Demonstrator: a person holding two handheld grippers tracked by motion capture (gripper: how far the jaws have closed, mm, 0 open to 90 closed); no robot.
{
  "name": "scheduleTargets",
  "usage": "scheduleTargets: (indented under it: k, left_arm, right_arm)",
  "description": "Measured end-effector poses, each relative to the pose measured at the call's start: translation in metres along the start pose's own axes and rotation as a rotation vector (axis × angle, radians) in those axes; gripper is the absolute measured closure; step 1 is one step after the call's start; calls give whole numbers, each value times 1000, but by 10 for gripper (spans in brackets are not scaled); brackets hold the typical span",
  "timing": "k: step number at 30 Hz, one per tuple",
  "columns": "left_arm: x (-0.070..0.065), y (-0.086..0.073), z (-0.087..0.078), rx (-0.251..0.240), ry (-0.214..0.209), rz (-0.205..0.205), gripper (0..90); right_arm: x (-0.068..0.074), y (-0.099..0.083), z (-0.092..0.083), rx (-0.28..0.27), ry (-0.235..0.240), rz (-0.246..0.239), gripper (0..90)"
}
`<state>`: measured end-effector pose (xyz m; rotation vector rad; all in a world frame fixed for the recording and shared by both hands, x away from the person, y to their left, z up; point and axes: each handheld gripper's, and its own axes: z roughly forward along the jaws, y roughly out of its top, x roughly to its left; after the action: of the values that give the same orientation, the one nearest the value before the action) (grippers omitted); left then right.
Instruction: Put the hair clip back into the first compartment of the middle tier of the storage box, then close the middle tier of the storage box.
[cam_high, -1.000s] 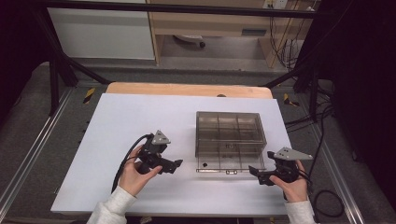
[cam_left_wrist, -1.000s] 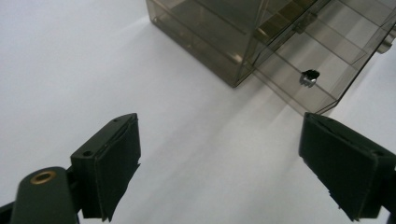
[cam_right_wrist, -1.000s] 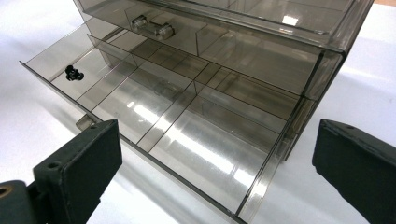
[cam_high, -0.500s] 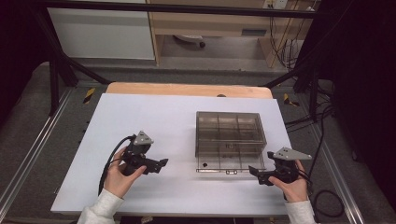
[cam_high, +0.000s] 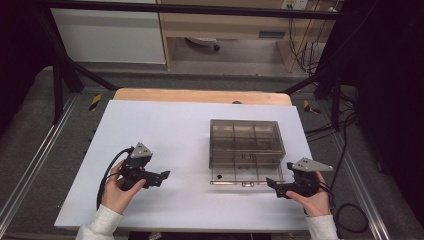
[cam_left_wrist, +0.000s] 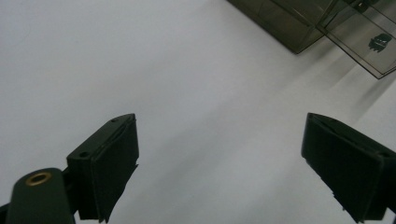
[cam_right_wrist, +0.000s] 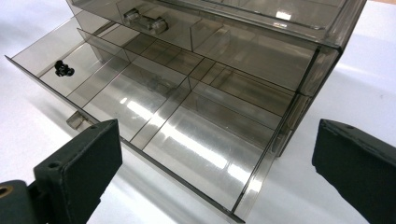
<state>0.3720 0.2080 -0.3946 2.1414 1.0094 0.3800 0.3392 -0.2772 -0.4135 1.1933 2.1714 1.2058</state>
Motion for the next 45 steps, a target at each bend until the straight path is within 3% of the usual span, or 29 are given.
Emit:
scheduleTargets:
  k: [32,45]
  left_arm:
    - [27,-36,-14,5,50,-44,104]
    - [36,-44,-16,5,64,-64,104]
  right_arm:
    - [10,6,-1,3,24,-22,54]
    - [19,12,-4,-31,63,-46,171]
